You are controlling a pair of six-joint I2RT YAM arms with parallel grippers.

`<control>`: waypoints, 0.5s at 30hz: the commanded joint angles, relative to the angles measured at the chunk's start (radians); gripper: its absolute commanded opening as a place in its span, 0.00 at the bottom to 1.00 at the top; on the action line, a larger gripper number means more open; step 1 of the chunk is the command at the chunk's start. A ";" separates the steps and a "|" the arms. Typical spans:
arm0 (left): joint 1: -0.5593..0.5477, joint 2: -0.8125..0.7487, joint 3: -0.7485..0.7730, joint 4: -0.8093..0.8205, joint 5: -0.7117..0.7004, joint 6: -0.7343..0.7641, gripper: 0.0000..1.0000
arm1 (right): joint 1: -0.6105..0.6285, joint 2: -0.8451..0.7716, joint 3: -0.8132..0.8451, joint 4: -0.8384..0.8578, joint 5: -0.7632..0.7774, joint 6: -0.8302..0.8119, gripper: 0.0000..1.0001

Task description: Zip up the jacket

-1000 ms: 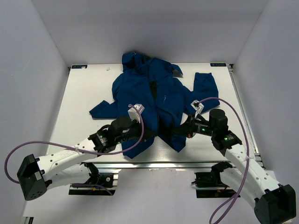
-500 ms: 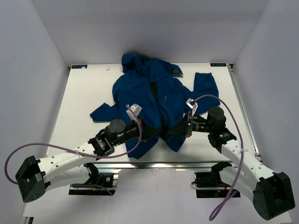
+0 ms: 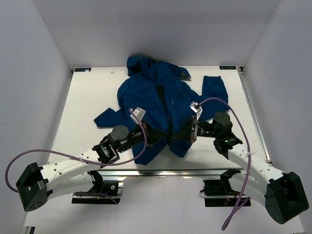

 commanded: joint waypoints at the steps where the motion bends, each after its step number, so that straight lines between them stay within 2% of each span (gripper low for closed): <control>1: -0.003 -0.005 0.011 0.028 0.003 -0.001 0.00 | 0.008 -0.010 0.030 0.091 0.006 0.005 0.00; 15: -0.003 0.002 0.021 0.016 -0.004 -0.020 0.00 | 0.014 -0.003 0.028 0.182 -0.005 0.048 0.00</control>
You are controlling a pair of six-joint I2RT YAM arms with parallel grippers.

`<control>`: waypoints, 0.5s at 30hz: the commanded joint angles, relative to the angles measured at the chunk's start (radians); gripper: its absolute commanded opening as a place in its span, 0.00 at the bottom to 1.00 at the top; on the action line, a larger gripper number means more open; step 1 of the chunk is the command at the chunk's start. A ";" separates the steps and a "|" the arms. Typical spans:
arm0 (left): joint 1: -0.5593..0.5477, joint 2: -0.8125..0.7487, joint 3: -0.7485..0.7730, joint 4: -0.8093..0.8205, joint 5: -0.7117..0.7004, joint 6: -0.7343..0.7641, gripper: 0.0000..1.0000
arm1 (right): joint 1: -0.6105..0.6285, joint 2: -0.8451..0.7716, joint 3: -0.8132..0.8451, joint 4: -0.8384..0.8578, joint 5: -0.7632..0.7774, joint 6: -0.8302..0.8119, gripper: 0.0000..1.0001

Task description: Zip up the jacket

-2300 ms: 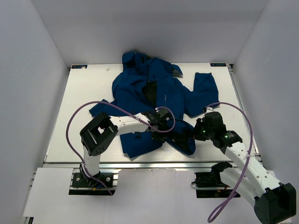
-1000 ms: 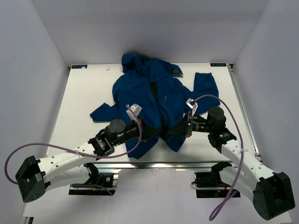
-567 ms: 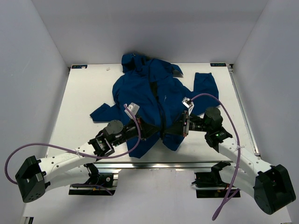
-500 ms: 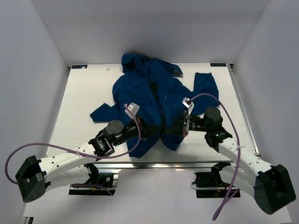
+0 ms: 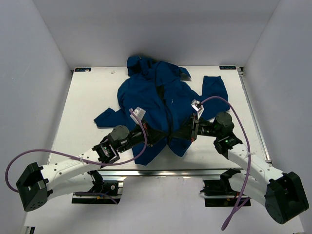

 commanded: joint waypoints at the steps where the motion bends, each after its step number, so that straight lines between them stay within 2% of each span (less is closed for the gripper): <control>1: -0.003 0.002 0.021 0.012 -0.005 -0.009 0.00 | 0.010 -0.003 0.030 0.087 -0.012 0.014 0.00; 6: -0.003 0.006 0.025 0.016 0.006 -0.011 0.00 | 0.010 0.003 0.025 0.086 -0.018 0.015 0.00; 15: -0.003 -0.006 0.019 0.024 0.035 -0.019 0.00 | 0.012 -0.027 0.021 0.093 0.068 0.008 0.00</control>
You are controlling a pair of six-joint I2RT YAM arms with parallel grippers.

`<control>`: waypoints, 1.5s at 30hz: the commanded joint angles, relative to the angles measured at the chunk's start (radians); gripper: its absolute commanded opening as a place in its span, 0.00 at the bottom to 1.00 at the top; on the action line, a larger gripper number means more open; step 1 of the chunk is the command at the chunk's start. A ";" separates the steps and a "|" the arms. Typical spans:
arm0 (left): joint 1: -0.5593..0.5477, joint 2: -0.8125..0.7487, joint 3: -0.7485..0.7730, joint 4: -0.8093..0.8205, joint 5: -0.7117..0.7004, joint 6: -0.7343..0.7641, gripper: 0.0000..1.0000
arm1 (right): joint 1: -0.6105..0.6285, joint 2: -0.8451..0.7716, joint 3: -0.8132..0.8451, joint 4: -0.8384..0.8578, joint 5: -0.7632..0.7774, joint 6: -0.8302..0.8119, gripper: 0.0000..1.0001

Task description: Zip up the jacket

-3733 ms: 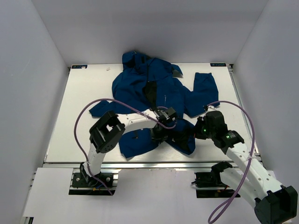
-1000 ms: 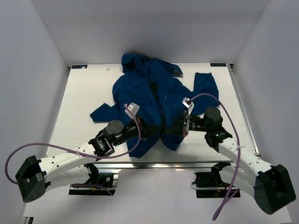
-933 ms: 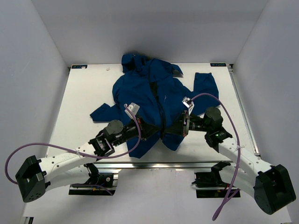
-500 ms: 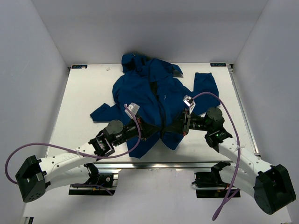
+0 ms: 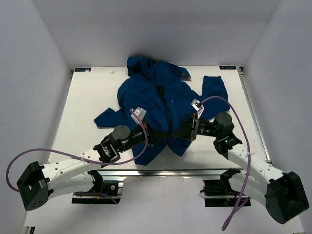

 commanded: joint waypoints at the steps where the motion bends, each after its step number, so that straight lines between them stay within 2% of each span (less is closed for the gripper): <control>1: -0.003 -0.020 0.020 0.026 0.037 -0.009 0.00 | 0.005 -0.032 0.019 0.074 0.057 -0.008 0.00; 8: -0.003 -0.039 0.011 0.019 0.028 -0.014 0.00 | 0.005 -0.038 0.024 0.034 0.099 -0.019 0.00; 15: -0.003 -0.053 0.016 0.002 -0.010 -0.016 0.00 | 0.009 -0.112 0.022 -0.129 0.168 -0.068 0.00; 19: -0.003 -0.037 0.025 -0.001 -0.019 -0.023 0.00 | 0.051 -0.185 0.005 -0.167 0.269 -0.068 0.00; 26: -0.003 -0.026 0.037 -0.011 -0.051 -0.045 0.00 | 0.151 -0.205 0.002 -0.219 0.395 -0.120 0.00; 35: -0.003 -0.051 0.028 -0.009 -0.073 -0.052 0.00 | 0.176 -0.205 -0.005 -0.261 0.452 -0.140 0.00; 45: -0.003 -0.040 0.031 -0.011 -0.070 -0.048 0.00 | 0.182 -0.199 -0.010 -0.183 0.433 -0.113 0.00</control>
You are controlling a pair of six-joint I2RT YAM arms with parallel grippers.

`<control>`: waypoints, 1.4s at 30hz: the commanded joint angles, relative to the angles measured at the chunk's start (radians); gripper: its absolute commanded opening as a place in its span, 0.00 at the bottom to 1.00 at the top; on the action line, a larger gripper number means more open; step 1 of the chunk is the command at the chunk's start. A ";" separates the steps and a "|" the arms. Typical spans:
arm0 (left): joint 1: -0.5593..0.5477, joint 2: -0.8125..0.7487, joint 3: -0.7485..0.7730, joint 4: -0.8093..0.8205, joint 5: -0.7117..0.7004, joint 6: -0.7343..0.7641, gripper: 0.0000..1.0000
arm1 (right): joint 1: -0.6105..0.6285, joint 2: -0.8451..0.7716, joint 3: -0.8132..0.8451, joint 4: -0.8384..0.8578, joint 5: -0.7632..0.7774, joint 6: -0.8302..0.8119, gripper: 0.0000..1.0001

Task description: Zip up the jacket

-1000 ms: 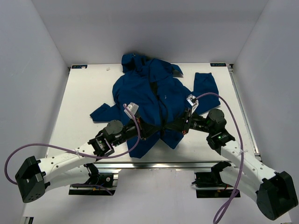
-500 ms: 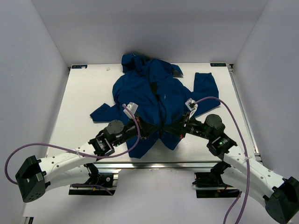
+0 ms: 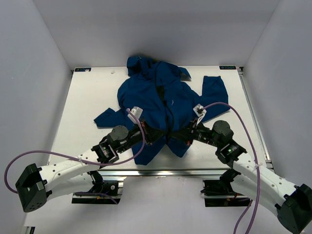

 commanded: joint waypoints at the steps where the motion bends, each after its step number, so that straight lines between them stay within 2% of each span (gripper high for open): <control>1: -0.002 -0.010 0.029 0.015 -0.004 0.002 0.00 | 0.007 -0.008 0.011 0.088 0.005 -0.001 0.00; 7: -0.002 -0.016 0.025 0.001 -0.041 -0.001 0.00 | 0.010 -0.015 0.016 0.094 -0.010 0.001 0.00; 31: -0.002 -0.022 0.031 -0.019 -0.022 0.010 0.00 | 0.014 0.028 0.006 0.175 -0.004 0.028 0.00; 42: -0.002 -0.021 0.023 -0.025 0.014 0.007 0.00 | 0.014 0.000 0.002 0.186 0.087 0.030 0.00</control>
